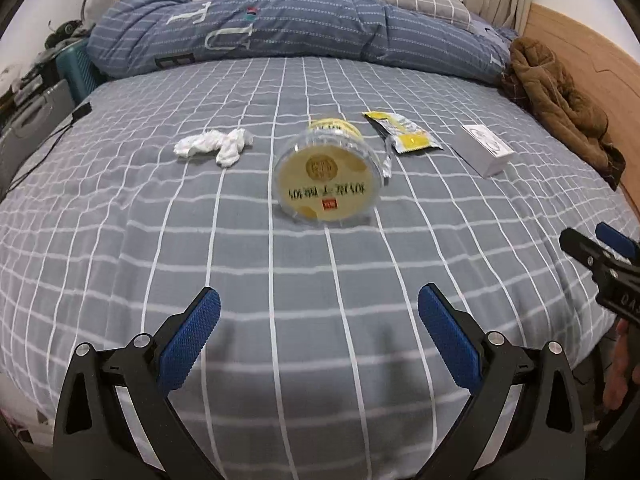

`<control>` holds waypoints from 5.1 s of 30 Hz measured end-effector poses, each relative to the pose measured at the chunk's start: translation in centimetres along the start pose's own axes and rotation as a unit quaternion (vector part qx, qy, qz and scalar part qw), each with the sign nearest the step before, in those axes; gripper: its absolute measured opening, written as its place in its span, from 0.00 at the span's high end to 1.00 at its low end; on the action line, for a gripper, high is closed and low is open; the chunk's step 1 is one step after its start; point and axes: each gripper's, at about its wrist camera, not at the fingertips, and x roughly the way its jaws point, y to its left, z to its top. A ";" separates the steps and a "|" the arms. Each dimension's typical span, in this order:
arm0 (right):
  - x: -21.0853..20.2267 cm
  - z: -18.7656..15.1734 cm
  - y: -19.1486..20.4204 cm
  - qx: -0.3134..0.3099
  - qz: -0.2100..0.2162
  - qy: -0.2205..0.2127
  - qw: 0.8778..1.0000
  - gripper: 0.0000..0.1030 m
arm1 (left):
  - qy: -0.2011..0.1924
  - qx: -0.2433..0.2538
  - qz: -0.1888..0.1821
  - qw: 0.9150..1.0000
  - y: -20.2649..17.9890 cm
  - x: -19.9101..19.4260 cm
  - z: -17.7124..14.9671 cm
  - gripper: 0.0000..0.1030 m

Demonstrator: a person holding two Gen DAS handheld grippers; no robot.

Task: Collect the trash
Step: 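Raise both open tools toward the yellow tub and white box on the bed, then grasp the white earphone box with the right tool while the left tool grasps the yellow tub, then carry the white box and yellow tub off the bed down over the bin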

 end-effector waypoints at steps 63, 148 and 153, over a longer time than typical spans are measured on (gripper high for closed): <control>11.4 7.3 -0.3 -0.008 -0.021 0.016 1.000 0.26 | -0.015 0.009 0.004 1.000 -0.6 5.6 6.8 0.17; -12.7 -15.6 5.4 -0.007 0.047 0.053 0.997 0.26 | 0.023 -0.030 -0.020 0.999 -2.2 -11.9 -15.3 0.17; -13.3 -17.7 5.6 -0.008 0.043 0.070 0.997 0.26 | 0.043 -0.040 -0.011 0.998 -1.8 -12.1 -17.2 0.17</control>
